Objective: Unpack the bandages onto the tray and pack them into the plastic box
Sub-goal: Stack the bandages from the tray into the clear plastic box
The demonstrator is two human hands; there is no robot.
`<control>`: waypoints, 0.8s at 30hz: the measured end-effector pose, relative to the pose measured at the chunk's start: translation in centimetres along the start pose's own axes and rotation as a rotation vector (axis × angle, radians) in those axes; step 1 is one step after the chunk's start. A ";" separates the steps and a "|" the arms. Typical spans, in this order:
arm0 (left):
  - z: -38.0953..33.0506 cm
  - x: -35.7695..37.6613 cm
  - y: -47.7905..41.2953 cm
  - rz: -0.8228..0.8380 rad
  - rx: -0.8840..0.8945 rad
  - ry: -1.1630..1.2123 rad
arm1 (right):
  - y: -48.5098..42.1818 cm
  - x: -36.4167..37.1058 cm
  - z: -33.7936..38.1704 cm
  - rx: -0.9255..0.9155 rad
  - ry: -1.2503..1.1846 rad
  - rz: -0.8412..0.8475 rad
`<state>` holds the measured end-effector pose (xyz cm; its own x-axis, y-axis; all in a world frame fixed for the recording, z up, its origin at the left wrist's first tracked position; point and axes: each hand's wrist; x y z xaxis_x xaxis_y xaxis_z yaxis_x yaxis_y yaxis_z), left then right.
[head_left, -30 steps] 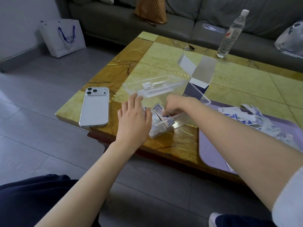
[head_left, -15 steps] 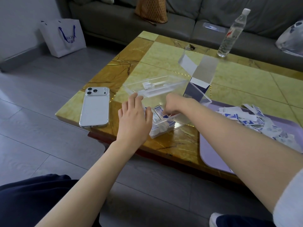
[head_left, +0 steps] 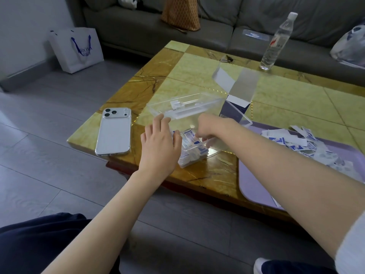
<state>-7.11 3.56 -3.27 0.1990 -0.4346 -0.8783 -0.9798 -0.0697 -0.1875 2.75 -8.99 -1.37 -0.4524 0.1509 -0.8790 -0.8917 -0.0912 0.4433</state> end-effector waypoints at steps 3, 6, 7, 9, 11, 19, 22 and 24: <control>0.0 -0.1 0.0 0.006 0.002 -0.011 | 1.0 -0.4 0.2 -0.052 0.108 -0.068; 0.0 -0.3 -0.3 0.013 -0.003 -0.034 | 2.5 -0.7 0.2 -0.125 0.115 -0.223; -0.1 -0.4 -0.4 0.010 -0.006 -0.042 | 3.2 -0.7 0.1 -0.157 0.066 -0.274; -0.3 -0.7 -0.4 -0.010 -0.006 -0.056 | 4.7 -0.5 -0.4 -0.233 -0.055 -0.408; -1.0 -0.8 -0.4 -0.055 0.025 -0.069 | 6.5 0.1 -1.3 -0.324 -0.167 -0.573; -7.5 1.1 1.6 -0.174 0.399 0.040 | 10.3 3.7 -10.6 -0.320 -0.202 -0.884; -9.6 2.9 2.4 -0.098 0.542 0.028 | 10.5 4.4 -15.4 -0.128 -0.106 -0.749; -10.9 4.1 2.8 0.012 0.621 -0.028 | 11.0 4.5 -18.2 0.047 -0.021 -0.596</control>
<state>-9.31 -8.15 -2.59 0.1966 -0.4075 -0.8918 -0.7891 0.4741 -0.3906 -8.84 -27.22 -3.63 0.1268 0.1820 -0.9751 -0.9913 0.0583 -0.1180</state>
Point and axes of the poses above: each hand's wrist, its own y-axis away from the middle knuckle, its own x-axis out of the palm, z = x × y, and after that the axes turned 5 degrees about -y, right-handed
